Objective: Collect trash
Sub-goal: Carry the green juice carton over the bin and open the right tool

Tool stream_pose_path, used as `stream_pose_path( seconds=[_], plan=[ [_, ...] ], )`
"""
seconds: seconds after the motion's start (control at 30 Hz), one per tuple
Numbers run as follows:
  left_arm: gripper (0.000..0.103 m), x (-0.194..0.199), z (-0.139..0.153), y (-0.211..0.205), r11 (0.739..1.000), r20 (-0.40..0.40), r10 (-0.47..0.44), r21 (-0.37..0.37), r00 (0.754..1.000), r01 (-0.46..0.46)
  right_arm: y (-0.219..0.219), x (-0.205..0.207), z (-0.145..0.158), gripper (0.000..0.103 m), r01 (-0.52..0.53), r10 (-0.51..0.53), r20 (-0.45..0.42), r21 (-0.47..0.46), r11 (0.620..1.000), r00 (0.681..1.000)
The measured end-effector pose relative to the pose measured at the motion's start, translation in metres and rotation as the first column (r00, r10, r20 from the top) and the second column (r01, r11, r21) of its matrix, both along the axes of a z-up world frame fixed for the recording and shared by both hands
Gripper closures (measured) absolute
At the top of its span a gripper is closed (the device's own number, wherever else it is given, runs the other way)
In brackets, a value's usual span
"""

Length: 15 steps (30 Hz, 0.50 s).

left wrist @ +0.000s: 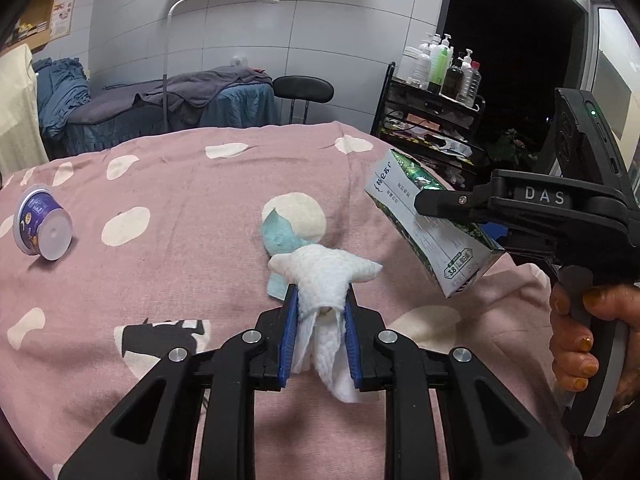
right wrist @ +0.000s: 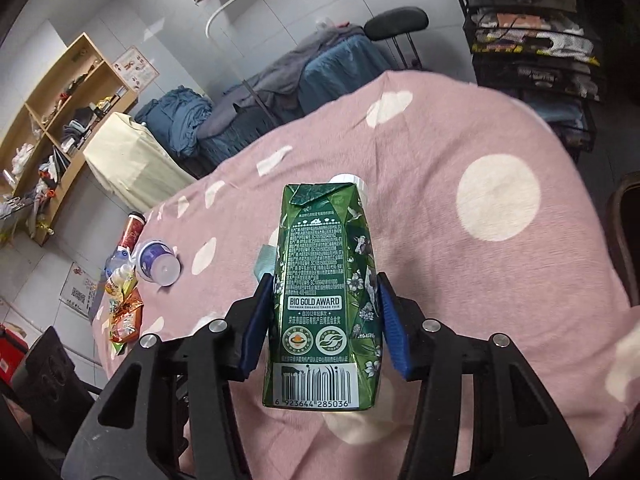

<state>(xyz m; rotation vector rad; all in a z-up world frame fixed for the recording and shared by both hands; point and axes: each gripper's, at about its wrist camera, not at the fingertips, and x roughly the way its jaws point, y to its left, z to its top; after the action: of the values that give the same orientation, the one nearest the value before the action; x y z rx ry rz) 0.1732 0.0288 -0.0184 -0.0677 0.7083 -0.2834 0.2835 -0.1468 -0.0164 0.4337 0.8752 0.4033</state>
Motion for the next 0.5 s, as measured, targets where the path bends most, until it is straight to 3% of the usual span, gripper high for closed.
stream_pose_path(
  seconds=[0.17, 0.5],
  plan=[
    [0.081, -0.006, 0.006, -0.023, 0.998, 0.024, -0.064, -0.012, 0.998, 0.064, -0.032, -0.027, 0.014, 0.052, 0.052, -0.049, 0.066, -0.053, 0.997, 0.997],
    [0.081, -0.009, 0.011, -0.078, 0.98, 0.045, -0.2, -0.008, 0.979, 0.201, -0.105, -0.065, 0.014, 0.052, 0.215, -0.206, 0.099, -0.083, 0.973, 0.973]
  ],
)
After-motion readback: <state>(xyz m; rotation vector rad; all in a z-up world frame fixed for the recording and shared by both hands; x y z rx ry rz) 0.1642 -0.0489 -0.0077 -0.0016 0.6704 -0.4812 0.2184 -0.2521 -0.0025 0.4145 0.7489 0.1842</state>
